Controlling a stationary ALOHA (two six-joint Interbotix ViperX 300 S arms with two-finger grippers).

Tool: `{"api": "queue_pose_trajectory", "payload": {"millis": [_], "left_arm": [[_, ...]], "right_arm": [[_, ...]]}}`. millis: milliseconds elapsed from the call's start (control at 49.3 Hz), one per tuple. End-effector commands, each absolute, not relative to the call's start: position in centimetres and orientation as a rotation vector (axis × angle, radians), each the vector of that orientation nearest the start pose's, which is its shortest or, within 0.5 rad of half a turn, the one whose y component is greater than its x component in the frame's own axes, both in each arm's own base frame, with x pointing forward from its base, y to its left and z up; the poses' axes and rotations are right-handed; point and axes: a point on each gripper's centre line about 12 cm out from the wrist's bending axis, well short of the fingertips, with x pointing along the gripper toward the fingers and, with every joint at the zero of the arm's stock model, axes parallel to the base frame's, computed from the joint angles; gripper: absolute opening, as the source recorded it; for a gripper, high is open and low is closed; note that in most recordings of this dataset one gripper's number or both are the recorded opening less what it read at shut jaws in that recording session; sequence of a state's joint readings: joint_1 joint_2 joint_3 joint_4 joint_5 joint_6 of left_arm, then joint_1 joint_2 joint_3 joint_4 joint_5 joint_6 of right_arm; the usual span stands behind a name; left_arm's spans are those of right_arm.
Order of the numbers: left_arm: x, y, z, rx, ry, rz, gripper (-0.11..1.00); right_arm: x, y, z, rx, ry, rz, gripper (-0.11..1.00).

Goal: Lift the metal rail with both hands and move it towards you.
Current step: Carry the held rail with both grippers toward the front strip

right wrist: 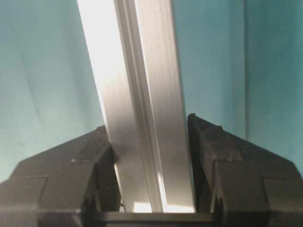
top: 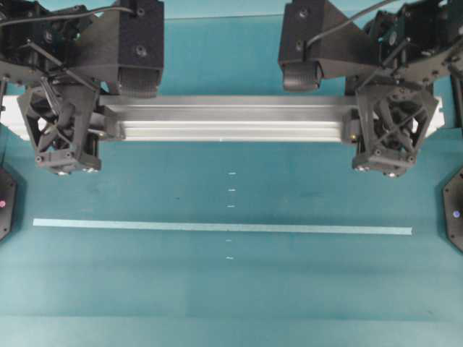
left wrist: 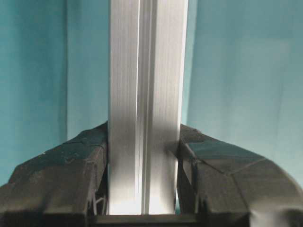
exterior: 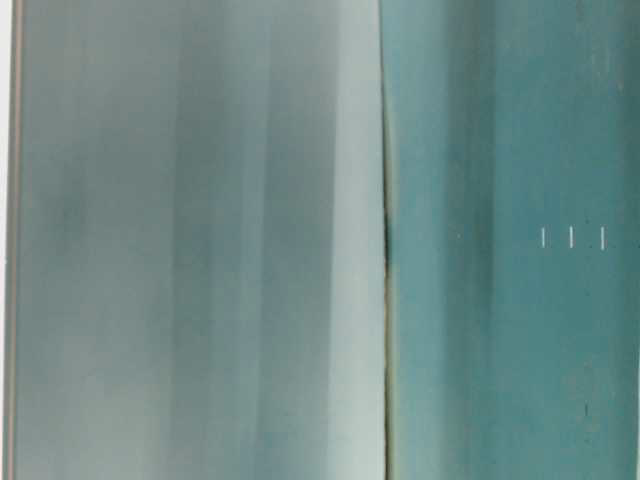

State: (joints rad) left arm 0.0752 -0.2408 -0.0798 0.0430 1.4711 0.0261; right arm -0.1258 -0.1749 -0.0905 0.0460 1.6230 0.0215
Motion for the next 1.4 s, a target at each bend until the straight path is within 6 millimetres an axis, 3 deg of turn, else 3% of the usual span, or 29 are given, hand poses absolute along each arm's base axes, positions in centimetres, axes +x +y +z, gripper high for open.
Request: {"api": "queue_pose_trajectory", "payload": {"millis": [0,142,629,1034,1379], "left_arm": [[31.4,2.5,42.4,0.004,1.130,0.083,0.32],[31.4,2.5,41.7,0.006,1.146,0.081,0.32],[32.0,2.2,37.0,0.009,1.184,0.072,0.32],[32.2,0.3,31.0,-0.049,1.215,0.081,0.32],[33.4,-0.2,26.6,-0.064,1.253,0.086,0.32]], "right_arm": [[31.3,-3.6,40.3,0.175,1.323,-0.120,0.43],[30.9,-3.5,40.5,0.177,1.317,-0.122,0.43],[30.1,-2.6,37.6,0.169,1.337,-0.107,0.43],[30.1,-1.4,31.1,0.166,1.338,-0.076,0.43],[30.5,-0.3,25.1,0.146,1.384,-0.053,0.43]]}}
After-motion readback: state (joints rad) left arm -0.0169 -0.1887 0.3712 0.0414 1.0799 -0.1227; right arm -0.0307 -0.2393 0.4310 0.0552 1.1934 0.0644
